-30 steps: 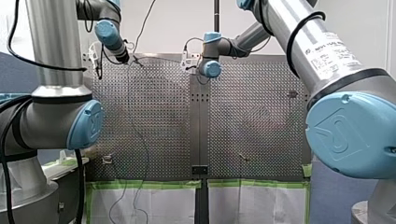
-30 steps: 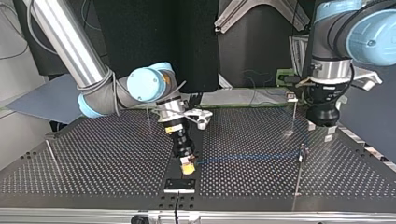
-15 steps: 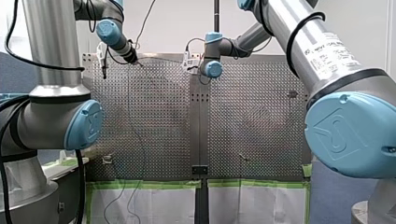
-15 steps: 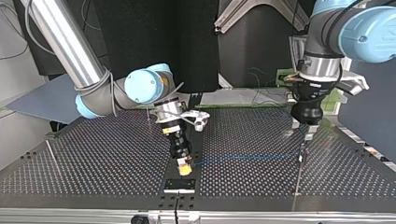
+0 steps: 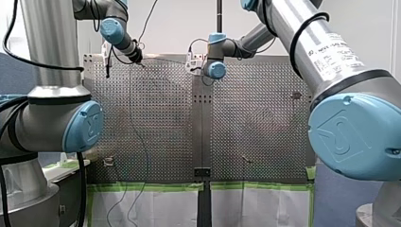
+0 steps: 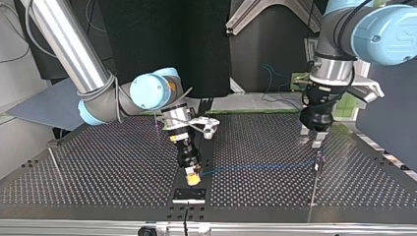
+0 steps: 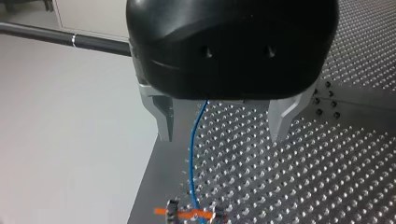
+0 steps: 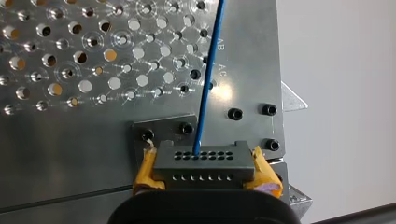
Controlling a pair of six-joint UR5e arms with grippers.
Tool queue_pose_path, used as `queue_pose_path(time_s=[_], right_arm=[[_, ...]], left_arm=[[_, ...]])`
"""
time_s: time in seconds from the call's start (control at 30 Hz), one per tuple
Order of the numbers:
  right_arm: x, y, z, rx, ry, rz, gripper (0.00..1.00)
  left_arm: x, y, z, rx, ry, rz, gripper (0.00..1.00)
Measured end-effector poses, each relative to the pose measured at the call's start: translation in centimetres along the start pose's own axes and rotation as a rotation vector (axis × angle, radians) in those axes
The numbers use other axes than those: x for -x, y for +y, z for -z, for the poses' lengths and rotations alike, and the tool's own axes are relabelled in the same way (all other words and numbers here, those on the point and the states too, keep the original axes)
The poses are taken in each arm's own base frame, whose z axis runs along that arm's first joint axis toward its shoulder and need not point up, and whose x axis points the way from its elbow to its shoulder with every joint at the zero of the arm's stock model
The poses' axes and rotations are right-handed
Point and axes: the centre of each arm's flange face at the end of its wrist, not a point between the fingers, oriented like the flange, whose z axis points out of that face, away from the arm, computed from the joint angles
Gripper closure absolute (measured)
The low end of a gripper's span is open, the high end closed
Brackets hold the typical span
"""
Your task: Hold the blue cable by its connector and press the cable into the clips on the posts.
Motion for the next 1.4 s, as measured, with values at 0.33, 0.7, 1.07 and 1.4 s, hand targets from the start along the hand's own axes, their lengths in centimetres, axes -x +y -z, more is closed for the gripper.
queue_pose_path(time_s=[0.33,0.7,1.07,1.4], right_arm=[[0.0,0.0,0.0,0.000,-0.004,0.000,1.00],[0.1,0.2,0.1,0.001,-0.008,0.001,1.00],[0.1,0.5,0.0,0.000,-0.013,0.002,1.00],[0.1,0.7,0.0,0.001,-0.014,0.003,1.00]], left_arm=[[0.3,0.9,-0.3,0.076,-0.025,-0.063,0.00],[0.6,1.1,-1.0,0.122,-0.088,-0.030,0.00],[-0.3,0.7,-1.3,0.079,-0.084,0.026,0.00],[-0.4,0.6,-1.2,0.083,-0.082,0.021,0.00]])
